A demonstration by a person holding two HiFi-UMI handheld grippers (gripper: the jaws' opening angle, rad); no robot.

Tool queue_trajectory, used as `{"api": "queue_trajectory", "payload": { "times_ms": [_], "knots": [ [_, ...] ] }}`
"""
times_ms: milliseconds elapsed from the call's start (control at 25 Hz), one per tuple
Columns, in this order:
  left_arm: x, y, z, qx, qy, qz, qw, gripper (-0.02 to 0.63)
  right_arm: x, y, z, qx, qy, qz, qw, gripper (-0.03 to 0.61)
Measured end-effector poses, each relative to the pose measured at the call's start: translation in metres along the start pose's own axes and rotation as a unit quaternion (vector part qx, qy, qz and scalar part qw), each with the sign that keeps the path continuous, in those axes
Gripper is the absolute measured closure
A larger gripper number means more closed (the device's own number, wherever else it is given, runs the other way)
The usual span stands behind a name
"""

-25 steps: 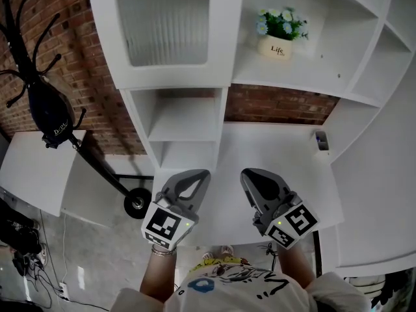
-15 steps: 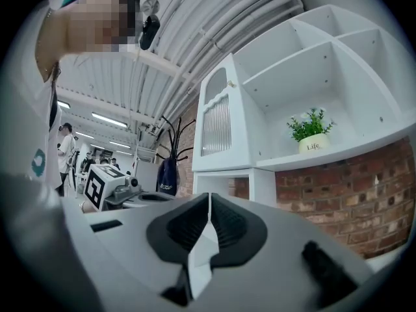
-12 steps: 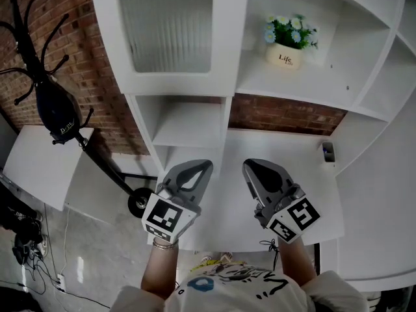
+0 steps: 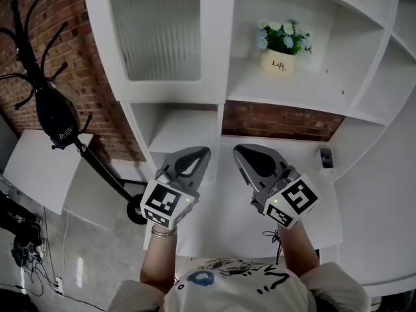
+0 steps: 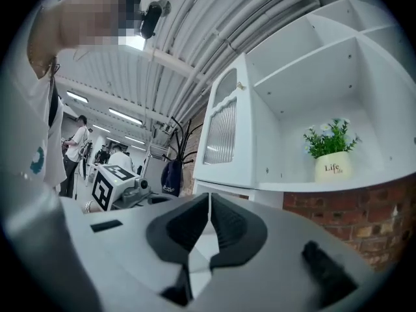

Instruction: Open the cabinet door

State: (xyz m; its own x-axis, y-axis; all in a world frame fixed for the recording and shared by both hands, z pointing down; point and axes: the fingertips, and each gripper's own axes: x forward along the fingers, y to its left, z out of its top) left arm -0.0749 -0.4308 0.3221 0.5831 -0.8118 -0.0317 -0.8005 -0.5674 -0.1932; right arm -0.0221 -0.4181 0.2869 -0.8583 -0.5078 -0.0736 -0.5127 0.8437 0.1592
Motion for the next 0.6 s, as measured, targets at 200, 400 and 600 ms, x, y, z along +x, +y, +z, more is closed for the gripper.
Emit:
{"api": "queue_trajectory", "payload": {
  "times_ms": [200, 400, 600],
  "knots": [
    [0.016, 0.004, 0.009, 0.012, -0.009, -0.009, 0.9998, 0.6, 0.01, -0.015, 0.011, -0.003, -0.015, 0.0, 1.0, 0.549],
    [0.027, 0.009, 0.024, 0.03, -0.015, -0.016, 0.9993, 0.6, 0.024, -0.035, 0.023, -0.003, -0.027, -0.017, 0.999, 0.549],
    [0.04, 0.019, 0.026, 0.03, -0.006, -0.013, 0.9995, 0.6, 0.044, -0.052, 0.027, -0.011, -0.012, -0.026, 1.0, 0.549]
  ]
}}
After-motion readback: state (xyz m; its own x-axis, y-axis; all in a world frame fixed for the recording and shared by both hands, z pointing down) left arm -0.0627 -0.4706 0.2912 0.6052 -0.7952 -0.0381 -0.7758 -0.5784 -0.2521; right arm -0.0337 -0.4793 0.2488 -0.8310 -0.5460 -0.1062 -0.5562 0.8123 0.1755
